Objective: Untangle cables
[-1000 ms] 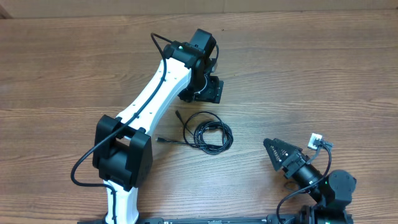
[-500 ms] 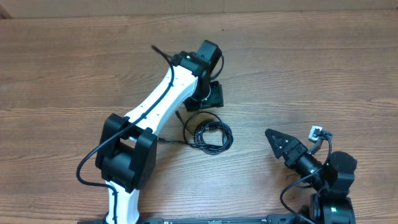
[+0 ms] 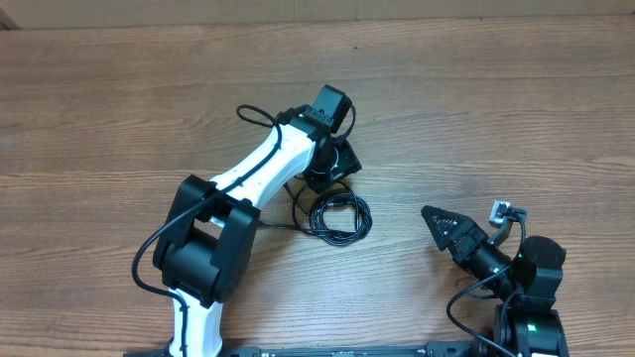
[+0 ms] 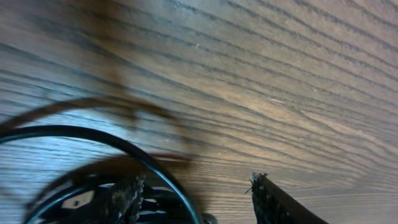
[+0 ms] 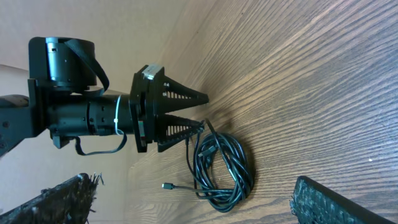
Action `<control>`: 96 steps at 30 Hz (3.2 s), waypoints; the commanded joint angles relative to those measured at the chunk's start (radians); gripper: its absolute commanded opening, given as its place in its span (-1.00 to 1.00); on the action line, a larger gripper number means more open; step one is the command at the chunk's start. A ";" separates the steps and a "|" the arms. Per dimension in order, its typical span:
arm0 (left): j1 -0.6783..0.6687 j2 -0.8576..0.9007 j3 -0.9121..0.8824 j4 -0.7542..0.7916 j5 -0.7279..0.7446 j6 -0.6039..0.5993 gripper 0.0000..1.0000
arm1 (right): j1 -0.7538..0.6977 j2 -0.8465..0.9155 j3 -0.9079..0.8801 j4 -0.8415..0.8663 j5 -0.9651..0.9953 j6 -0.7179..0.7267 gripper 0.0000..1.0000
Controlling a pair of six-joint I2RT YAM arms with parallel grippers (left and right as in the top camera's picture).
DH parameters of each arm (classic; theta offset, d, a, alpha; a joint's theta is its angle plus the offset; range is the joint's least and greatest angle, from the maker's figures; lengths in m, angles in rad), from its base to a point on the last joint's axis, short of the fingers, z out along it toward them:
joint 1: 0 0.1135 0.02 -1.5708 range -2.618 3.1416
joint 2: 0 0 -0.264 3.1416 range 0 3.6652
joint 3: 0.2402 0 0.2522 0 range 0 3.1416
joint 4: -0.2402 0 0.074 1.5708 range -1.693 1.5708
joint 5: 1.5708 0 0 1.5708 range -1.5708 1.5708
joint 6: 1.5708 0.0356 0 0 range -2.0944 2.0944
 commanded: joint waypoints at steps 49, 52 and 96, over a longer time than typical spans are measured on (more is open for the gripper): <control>0.321 -0.156 -0.049 -0.183 -0.328 -0.206 -0.79 | 0.005 -0.001 0.021 -0.095 -0.005 -0.016 0.99; 0.321 -0.156 -0.049 -0.224 -0.355 -0.195 -0.91 | 0.005 -0.001 0.021 -0.103 -0.005 -0.016 0.99; 0.091 -0.157 -0.105 -0.525 -0.208 -0.661 0.64 | 0.005 -0.001 0.021 -0.205 0.073 -0.121 0.99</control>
